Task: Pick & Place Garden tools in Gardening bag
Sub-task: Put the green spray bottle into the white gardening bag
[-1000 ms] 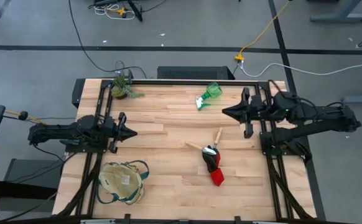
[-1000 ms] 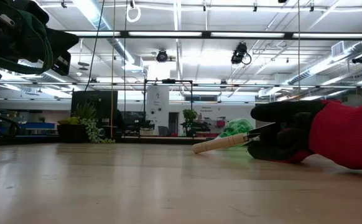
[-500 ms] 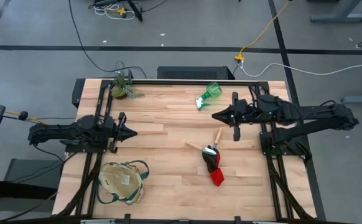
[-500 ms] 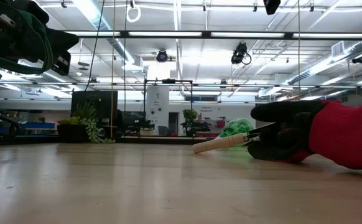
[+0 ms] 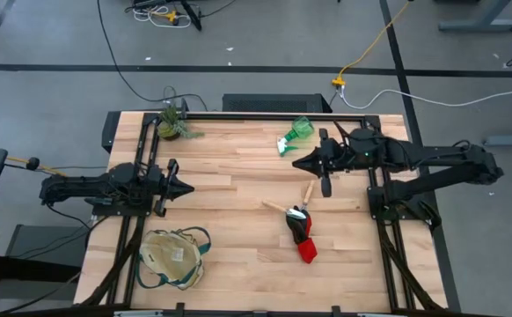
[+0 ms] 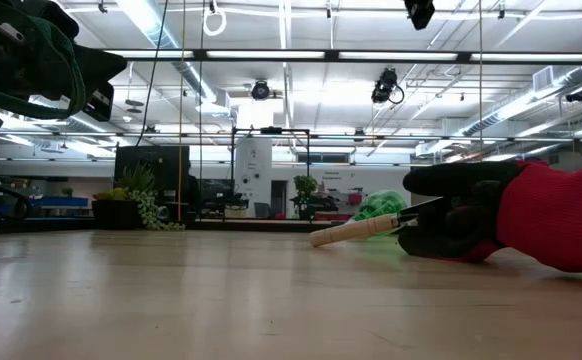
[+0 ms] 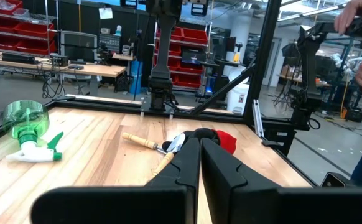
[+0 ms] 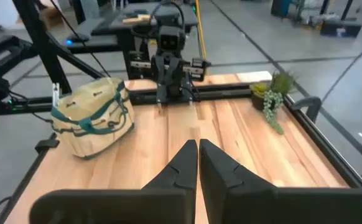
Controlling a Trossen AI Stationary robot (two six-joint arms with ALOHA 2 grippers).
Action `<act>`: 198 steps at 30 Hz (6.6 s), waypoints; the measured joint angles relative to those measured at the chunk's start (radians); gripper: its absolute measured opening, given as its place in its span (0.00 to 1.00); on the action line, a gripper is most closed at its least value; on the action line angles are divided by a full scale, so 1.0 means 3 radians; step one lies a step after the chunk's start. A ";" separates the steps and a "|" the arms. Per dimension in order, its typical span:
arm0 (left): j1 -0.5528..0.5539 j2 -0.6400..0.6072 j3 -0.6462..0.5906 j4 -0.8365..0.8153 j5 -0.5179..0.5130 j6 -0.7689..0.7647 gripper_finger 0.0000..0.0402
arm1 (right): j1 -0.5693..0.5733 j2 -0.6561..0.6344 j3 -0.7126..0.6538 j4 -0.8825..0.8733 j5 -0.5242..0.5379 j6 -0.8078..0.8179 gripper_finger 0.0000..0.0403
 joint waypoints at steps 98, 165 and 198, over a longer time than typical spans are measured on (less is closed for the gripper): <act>0.0000 0.0000 0.0001 0.0000 0.0000 0.0000 0.05 | -0.1583 0.2534 0.2397 -0.2539 0.0564 -0.3322 0.58; 0.0001 -0.0001 0.0001 0.0000 0.0000 0.0000 0.05 | -0.1771 0.3533 0.2676 -0.2868 0.0716 -0.3578 0.70; 0.0000 0.0000 0.0001 0.0000 0.0000 0.0001 0.05 | -0.1790 0.3976 0.2675 -0.2817 0.0637 -0.3514 0.67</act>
